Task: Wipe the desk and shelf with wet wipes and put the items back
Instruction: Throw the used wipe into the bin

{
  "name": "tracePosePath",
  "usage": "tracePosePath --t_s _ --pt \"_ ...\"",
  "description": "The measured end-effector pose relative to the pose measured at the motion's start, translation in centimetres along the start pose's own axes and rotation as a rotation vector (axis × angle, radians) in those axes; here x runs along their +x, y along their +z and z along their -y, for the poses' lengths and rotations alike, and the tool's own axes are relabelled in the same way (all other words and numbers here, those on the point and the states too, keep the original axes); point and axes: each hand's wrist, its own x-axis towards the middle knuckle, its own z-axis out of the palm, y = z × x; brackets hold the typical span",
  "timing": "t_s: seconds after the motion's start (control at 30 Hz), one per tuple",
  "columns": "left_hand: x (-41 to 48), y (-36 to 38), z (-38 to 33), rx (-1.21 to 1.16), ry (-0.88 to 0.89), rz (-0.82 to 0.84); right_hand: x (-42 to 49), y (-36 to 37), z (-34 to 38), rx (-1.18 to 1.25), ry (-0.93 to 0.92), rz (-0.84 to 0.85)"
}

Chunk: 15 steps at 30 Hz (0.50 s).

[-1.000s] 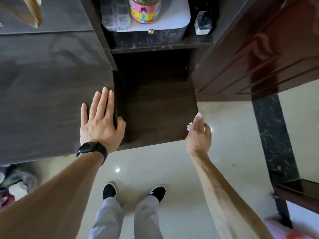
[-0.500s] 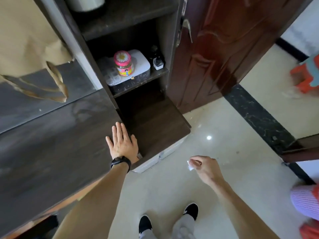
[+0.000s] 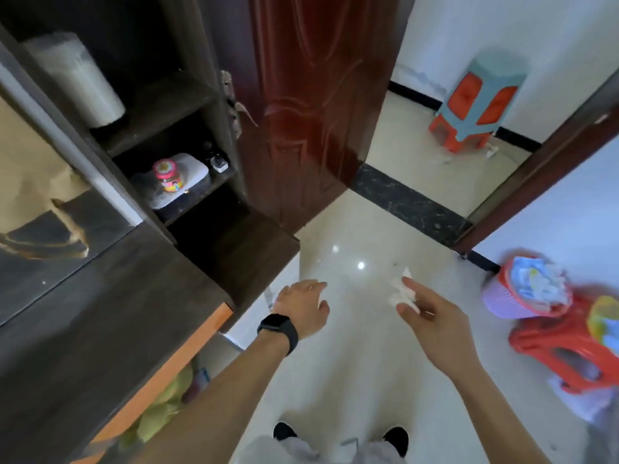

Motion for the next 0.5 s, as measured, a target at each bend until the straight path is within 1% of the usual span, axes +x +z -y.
tracePosePath --t_s 0.13,0.27,0.37,0.5 --pt "0.8 -1.6 -8.3 0.003 0.205 -0.048 -3.1 -6.1 -1.8 0.091 0.023 -0.265" --pt "2.8 -2.0 -17.4 0.050 0.393 -0.073 -5.0 -12.4 -5.6 0.088 0.021 -0.530" --pt "4.4 -1.3 -25.4 0.076 0.515 -0.112 -5.7 -17.6 -9.7 0.076 0.041 -0.665" --pt "7.6 1.3 -36.3 0.121 0.643 -0.142 -6.1 -24.8 -15.4 0.082 0.069 -0.797"
